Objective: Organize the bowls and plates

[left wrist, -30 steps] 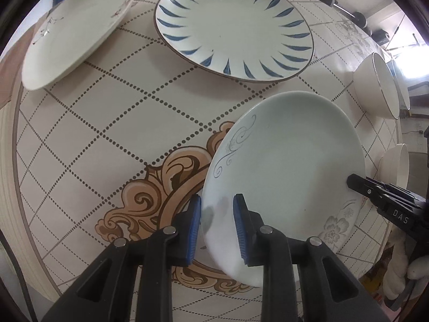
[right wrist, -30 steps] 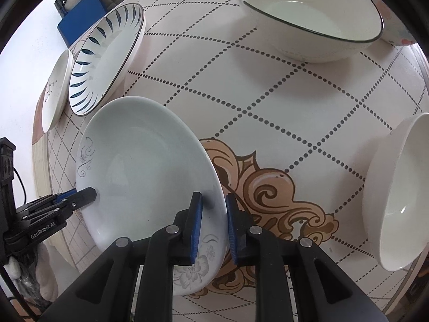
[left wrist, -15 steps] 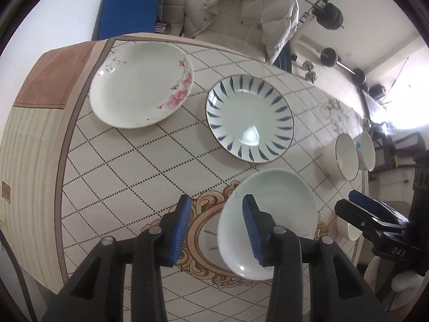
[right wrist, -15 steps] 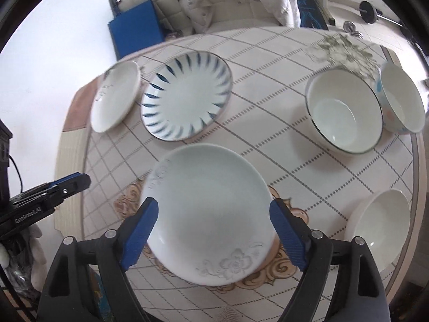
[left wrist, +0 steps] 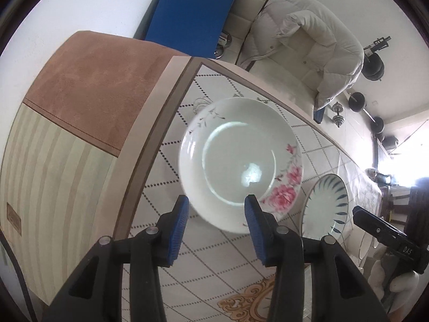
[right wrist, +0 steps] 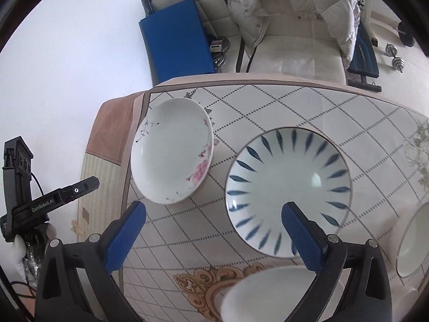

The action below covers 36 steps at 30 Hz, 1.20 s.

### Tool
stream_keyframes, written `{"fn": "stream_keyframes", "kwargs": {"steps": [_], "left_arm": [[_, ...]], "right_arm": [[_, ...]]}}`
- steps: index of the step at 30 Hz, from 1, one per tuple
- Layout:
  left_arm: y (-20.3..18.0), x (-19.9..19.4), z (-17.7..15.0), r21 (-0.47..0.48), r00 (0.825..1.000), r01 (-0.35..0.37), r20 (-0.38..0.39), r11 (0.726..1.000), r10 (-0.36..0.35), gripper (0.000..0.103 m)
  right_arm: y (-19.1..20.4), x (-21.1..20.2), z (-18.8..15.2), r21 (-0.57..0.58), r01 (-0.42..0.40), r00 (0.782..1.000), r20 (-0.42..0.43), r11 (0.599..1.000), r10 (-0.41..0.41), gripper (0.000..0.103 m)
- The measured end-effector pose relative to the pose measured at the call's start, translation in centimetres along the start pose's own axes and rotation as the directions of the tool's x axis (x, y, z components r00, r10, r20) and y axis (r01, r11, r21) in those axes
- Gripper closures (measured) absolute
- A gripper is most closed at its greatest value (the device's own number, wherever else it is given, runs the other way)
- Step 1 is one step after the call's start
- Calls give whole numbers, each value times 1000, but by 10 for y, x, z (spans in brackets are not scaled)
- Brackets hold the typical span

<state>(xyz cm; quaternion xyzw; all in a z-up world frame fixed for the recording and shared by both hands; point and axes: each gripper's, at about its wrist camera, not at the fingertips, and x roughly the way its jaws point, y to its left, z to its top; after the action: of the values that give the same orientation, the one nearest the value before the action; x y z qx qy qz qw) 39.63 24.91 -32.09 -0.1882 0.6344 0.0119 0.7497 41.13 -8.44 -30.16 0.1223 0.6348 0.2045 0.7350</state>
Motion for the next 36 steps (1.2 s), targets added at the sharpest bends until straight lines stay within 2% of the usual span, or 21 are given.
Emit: {"fn": "stream_keyframes", "kwargs": {"steps": [6,12,16,18,20,23,28,31,36], "left_arm": [[25,55,38,-13,992,43,-117,999,-45,64],[29,81,50,-5,981,81,-176,997,-81,64],[25,92,54,14,977,87,-196,996,-83,64],[24,97,55,22,975,90,-204,996,-83,64],[24,100,56,26,973,99,-212,995,-92,65],[21,101,55,54,976,84,-204,995,-71,65],[23,101,52,86,984,43,-178,995,-27,80],[26,102,50,88,987,36,-158,995,-22,84],[29,96,46,92,993,27,-117,995,-16,85]], "right_arm": [[10,77,64,28,-4,995,-97,1000,7,14],[3,131,97,65,-21,983,-183,998,33,21],[-1,150,103,89,-45,972,-227,995,64,27],[0,156,101,92,-52,968,-240,994,73,36],[0,162,100,93,-59,964,-254,994,81,51],[-1,166,97,100,-60,960,-265,993,85,64],[-5,172,88,104,-29,961,-269,994,57,82],[-5,170,85,91,-24,968,-248,996,46,87],[-3,167,81,67,-19,975,-219,998,34,87]]}}
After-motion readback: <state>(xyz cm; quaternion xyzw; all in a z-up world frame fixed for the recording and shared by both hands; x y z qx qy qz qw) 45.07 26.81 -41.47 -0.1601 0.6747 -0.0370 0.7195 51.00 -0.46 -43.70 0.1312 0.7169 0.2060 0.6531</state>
